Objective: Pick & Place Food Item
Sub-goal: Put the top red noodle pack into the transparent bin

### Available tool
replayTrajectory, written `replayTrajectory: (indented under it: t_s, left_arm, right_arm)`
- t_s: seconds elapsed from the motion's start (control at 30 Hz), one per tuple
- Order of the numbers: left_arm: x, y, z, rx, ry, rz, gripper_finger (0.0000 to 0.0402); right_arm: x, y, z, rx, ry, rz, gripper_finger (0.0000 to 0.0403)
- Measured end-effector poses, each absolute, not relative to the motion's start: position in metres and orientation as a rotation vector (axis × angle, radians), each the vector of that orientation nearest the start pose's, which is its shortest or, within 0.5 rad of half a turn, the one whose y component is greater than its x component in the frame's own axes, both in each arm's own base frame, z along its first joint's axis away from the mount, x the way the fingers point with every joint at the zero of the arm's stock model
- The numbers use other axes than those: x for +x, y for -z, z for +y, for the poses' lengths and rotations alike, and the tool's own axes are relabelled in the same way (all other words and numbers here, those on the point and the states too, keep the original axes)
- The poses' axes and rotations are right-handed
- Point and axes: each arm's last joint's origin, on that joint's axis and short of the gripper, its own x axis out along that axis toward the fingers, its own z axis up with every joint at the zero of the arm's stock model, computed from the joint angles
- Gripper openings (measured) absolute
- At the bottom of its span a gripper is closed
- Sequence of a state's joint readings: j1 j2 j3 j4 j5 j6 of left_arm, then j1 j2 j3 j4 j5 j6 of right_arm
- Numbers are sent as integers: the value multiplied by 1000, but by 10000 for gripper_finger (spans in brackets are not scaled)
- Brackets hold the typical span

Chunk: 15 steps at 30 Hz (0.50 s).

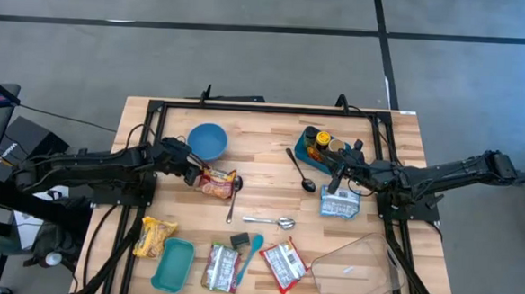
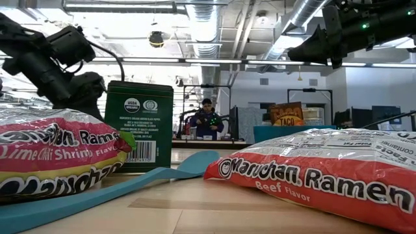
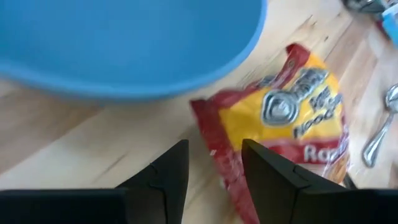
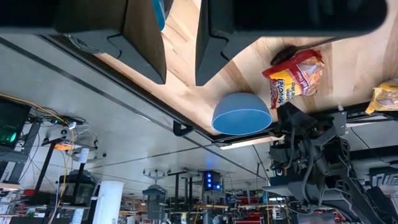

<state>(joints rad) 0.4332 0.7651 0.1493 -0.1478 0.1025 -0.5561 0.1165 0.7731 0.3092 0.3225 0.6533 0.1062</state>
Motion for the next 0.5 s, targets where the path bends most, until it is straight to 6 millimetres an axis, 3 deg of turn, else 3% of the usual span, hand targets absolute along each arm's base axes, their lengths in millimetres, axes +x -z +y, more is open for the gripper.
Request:
replayTrajectory:
  t_s: [0.5]
  left_arm:
    - [135,-117,59,-725,-518,658,143]
  right_arm:
    - [168,-219,2,50,541,104,82]
